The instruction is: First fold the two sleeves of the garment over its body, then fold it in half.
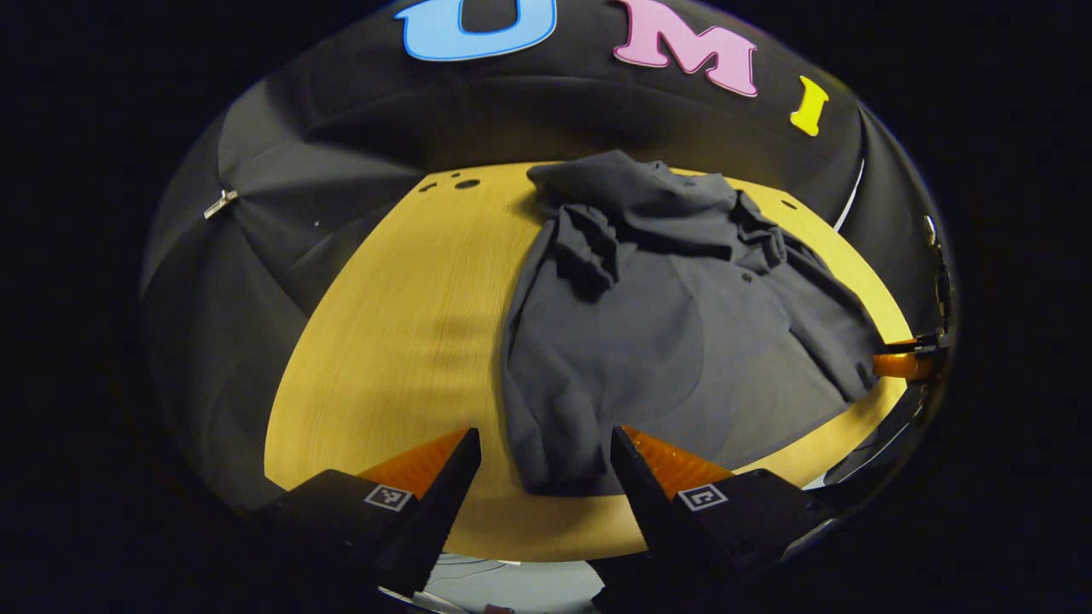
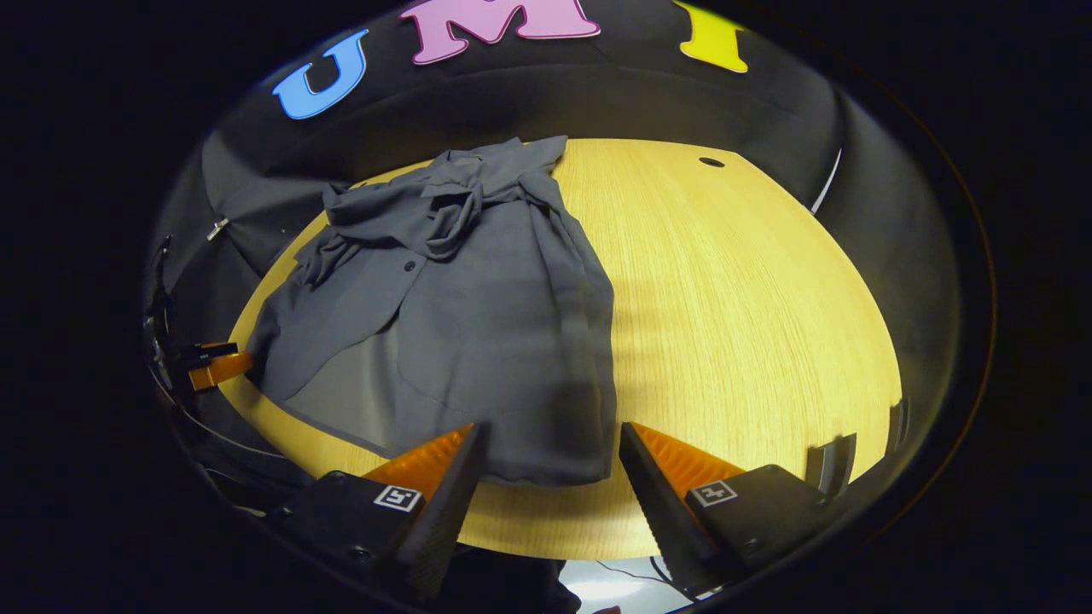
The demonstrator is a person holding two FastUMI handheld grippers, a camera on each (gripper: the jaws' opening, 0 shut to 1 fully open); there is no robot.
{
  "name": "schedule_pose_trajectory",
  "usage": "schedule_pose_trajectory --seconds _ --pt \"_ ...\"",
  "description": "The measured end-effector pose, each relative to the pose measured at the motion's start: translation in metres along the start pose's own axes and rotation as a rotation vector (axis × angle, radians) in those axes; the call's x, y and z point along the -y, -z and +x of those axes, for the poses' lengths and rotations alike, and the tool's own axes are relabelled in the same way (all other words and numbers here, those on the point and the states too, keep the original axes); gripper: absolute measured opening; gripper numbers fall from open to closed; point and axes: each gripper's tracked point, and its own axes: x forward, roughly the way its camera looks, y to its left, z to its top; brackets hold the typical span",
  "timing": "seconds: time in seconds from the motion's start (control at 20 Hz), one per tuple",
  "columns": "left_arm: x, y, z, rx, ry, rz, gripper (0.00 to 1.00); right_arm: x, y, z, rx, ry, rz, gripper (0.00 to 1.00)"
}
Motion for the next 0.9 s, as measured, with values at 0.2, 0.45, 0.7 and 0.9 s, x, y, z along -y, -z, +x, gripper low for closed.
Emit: schedule_pose_trajectory --seconds 0.2,0.45,0.7,0.9 --pt "0.004 0.006 0.013 -0.046 0.009 0.039 0.97 0.000 0.009 0.009 -0.026 0.009 0.009 0.97" --pt "0.015 -0.003 0.030 -0.065 0.044 0.023 0.96 -0.002 0.001 0.020 -0.016 0.049 -0.106 0.97" --pt "0.047 -0.014 0.038 -0.025 0.105 0.168 0.32 -0.032 -0.004 0.033 -0.011 -0.027 -0.183 0.53" --pt "0.048 -0.014 0.038 -0.080 0.126 0.140 0.06 -0.038 0.000 0.029 -0.029 -0.018 -0.273 0.06"
